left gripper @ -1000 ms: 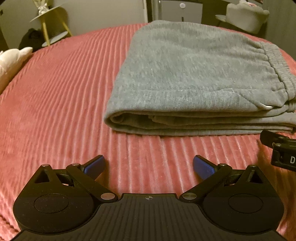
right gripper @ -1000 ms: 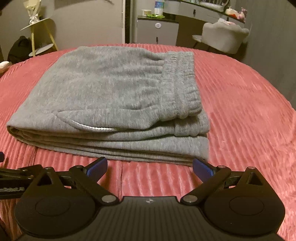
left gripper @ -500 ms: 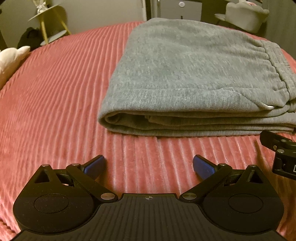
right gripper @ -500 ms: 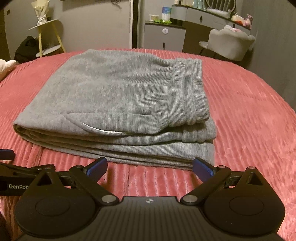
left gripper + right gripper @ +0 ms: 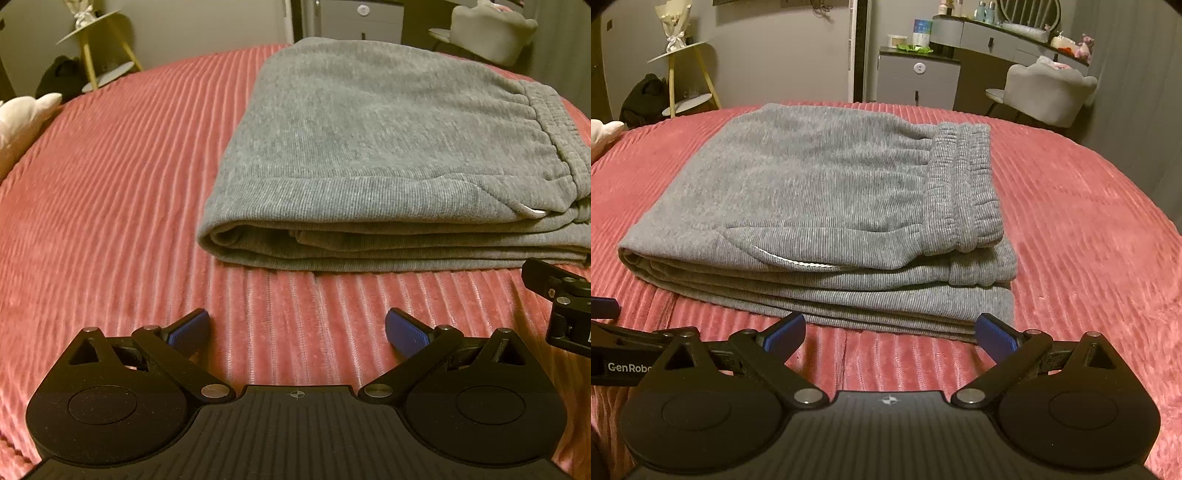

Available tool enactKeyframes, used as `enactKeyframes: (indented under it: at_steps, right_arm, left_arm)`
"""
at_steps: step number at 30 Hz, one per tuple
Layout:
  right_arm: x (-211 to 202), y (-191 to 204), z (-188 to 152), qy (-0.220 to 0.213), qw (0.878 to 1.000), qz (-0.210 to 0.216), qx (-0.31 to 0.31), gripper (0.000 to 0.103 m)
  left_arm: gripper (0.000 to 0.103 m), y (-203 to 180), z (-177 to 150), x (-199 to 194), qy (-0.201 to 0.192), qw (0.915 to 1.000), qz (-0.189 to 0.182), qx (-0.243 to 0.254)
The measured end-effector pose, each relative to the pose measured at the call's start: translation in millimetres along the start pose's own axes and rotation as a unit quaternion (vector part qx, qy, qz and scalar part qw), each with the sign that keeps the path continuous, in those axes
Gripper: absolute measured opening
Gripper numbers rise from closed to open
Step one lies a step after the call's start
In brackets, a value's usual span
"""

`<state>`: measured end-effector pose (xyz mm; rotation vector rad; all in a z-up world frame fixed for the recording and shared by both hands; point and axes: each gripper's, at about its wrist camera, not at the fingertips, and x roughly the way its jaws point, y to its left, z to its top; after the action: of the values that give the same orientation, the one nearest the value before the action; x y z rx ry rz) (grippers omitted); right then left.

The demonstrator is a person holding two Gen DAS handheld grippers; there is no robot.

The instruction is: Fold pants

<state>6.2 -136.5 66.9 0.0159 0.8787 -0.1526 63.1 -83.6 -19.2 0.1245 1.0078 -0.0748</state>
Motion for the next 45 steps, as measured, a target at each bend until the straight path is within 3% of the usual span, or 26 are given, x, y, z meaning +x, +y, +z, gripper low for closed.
enactKeyframes:
  at_steps: [45]
  right_arm:
    - [-0.4,-4.3,0.3,-0.001,1.000,0.006,0.004,0.099]
  left_arm:
    - [0.103,0.6,0.4,1.9,0.005,1.0000,-0.003,-0.005]
